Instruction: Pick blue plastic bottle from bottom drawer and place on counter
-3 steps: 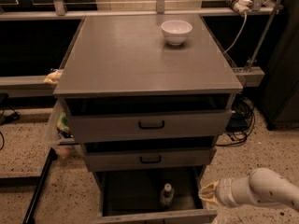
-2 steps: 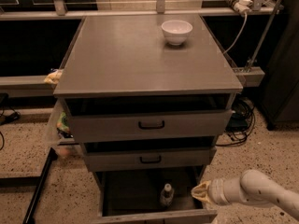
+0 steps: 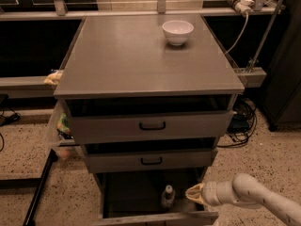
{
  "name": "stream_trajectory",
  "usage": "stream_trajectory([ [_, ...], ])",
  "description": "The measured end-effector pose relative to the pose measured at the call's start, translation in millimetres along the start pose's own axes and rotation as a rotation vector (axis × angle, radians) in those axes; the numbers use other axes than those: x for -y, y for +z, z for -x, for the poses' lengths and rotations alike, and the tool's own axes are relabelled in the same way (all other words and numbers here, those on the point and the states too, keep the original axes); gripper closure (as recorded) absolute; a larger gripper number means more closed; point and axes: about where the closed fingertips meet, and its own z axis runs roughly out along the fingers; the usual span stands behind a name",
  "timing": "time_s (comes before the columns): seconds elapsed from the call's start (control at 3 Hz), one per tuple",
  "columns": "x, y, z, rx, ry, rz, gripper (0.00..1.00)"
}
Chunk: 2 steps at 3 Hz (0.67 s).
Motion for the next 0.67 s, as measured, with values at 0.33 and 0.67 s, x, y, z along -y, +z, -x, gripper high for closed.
stream_trajectory([
  [0.33, -3, 14, -7, -0.004, -0.021, 0.017, 0.81],
  [0.67, -5, 29, -8, 0.002, -0.050, 0.036, 0.58],
])
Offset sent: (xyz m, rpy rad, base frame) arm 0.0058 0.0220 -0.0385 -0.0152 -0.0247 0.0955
